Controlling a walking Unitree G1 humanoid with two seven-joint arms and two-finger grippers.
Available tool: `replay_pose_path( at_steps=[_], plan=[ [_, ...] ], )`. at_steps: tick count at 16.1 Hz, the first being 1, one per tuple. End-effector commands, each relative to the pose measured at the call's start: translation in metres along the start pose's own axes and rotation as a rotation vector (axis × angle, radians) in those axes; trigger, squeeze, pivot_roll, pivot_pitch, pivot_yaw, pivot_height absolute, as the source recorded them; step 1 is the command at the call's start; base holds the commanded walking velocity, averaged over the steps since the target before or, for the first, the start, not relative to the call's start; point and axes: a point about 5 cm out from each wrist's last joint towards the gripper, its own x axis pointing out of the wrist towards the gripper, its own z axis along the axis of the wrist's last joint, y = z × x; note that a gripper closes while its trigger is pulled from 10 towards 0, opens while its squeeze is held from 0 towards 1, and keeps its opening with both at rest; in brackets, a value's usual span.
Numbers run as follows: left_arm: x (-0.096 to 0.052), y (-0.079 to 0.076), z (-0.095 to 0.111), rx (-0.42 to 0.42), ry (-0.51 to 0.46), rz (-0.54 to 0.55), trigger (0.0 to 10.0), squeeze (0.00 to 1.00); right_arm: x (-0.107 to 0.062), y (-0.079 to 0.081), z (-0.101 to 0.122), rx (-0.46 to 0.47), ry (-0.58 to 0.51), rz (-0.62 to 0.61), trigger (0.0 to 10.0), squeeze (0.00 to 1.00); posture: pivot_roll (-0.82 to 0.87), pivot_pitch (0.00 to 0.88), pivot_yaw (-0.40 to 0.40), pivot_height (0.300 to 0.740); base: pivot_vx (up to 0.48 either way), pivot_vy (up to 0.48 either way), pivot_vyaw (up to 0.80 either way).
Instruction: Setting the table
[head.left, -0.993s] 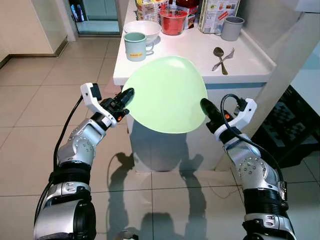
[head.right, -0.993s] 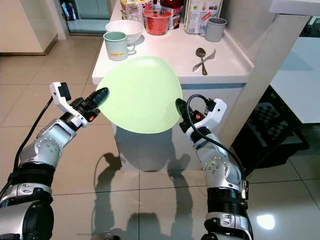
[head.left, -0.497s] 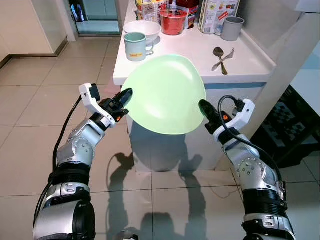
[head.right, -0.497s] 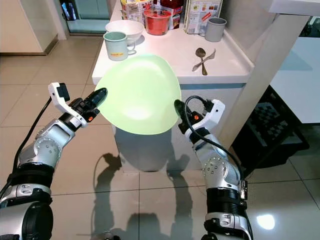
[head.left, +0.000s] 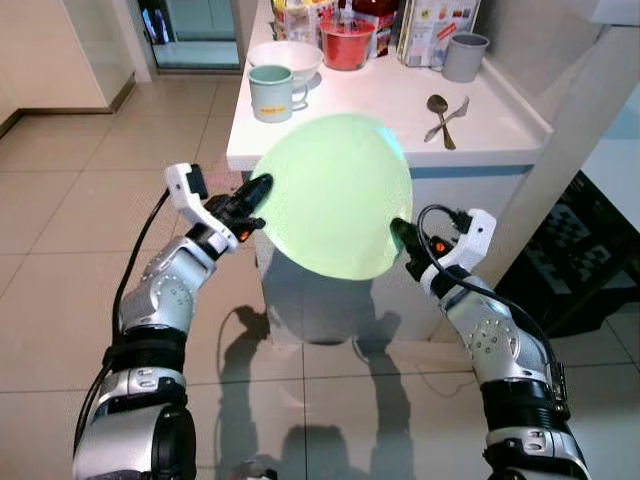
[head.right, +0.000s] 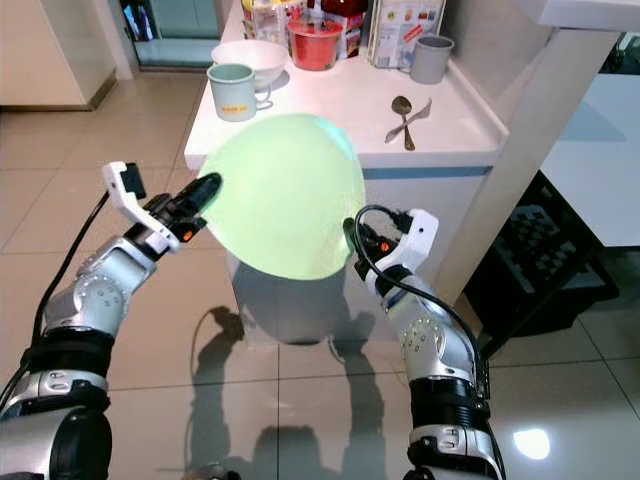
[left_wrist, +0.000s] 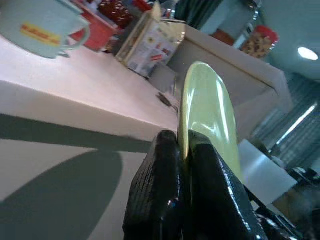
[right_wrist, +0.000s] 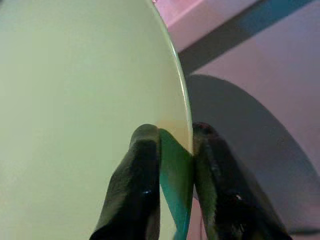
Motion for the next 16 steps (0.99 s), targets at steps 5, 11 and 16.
replay_pose_path(
  at_steps=[5, 11, 16],
  plan=[
    [0.006, -0.008, -0.005, 0.026, 0.050, -0.042, 0.0, 0.00, 0.004, 0.001, 0.006, -0.053, -0.024, -0.012, 10.0, 1.00, 0.00, 0.000, 0.014, 0.740, 0.000, 0.000, 0.00],
    [0.004, -0.005, -0.008, 0.032, 0.066, -0.026, 0.0, 0.00, -0.002, -0.023, 0.034, -0.258, -0.103, -0.147, 10.0, 0.00, 0.00, 0.000, 0.012, 0.740, 0.000, 0.000, 0.00],
    [0.003, -0.002, -0.010, 0.041, 0.075, -0.007, 0.0, 0.00, -0.002, -0.018, 0.056, -0.336, -0.219, -0.148, 10.0, 0.00, -0.01, 0.000, 0.012, 0.740, 0.000, 0.000, 0.00]
  ],
)
